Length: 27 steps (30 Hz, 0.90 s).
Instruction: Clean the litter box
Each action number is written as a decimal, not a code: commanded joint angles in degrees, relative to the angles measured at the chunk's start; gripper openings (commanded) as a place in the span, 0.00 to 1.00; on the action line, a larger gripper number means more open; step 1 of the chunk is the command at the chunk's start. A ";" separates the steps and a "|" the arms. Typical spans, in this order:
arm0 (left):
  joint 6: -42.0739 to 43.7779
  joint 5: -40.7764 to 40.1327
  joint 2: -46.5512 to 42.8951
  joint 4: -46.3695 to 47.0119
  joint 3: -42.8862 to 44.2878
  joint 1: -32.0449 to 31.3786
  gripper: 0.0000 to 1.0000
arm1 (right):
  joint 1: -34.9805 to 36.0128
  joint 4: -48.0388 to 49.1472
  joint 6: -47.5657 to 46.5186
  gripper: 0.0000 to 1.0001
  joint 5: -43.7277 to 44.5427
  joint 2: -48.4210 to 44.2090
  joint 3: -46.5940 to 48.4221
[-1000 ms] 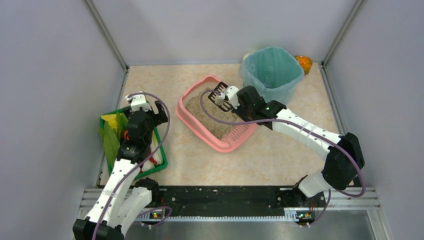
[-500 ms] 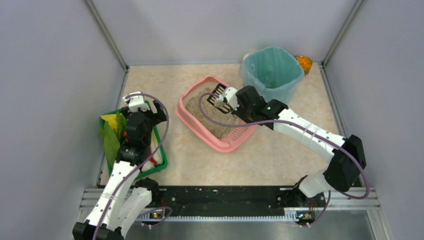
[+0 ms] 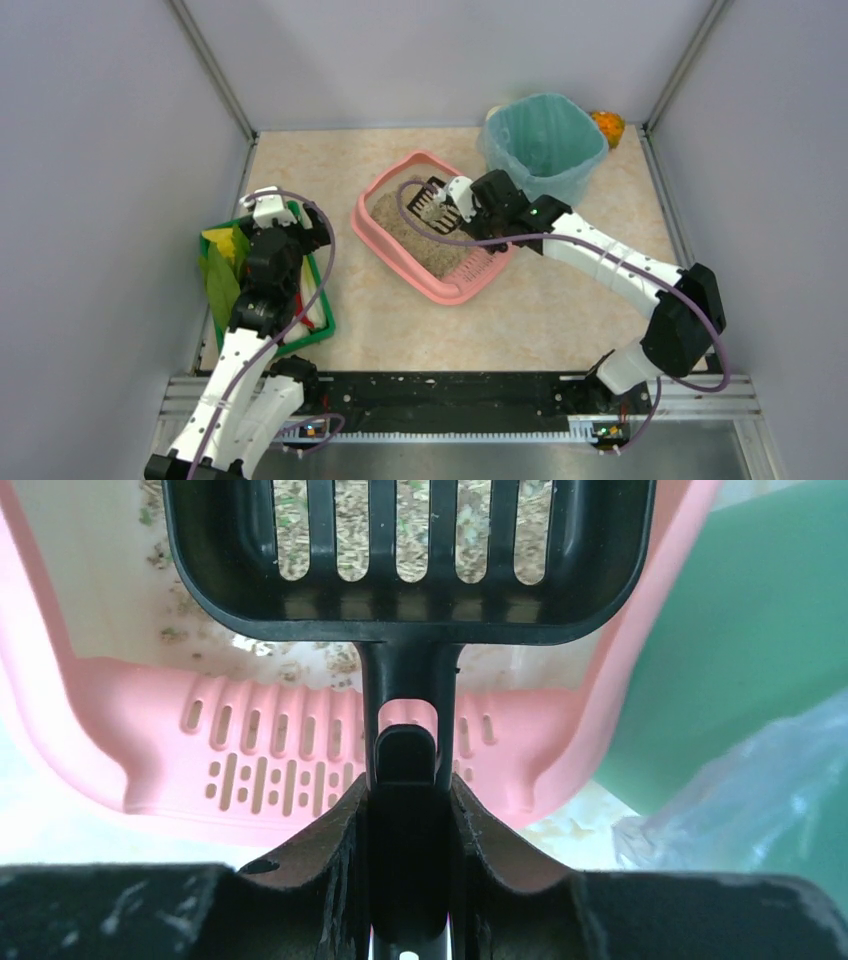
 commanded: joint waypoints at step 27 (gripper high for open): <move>-0.89 0.22 -0.93 -0.52 1.61 0.08 0.98 | -4.22 1.96 12.44 0.00 0.65 2.51 2.23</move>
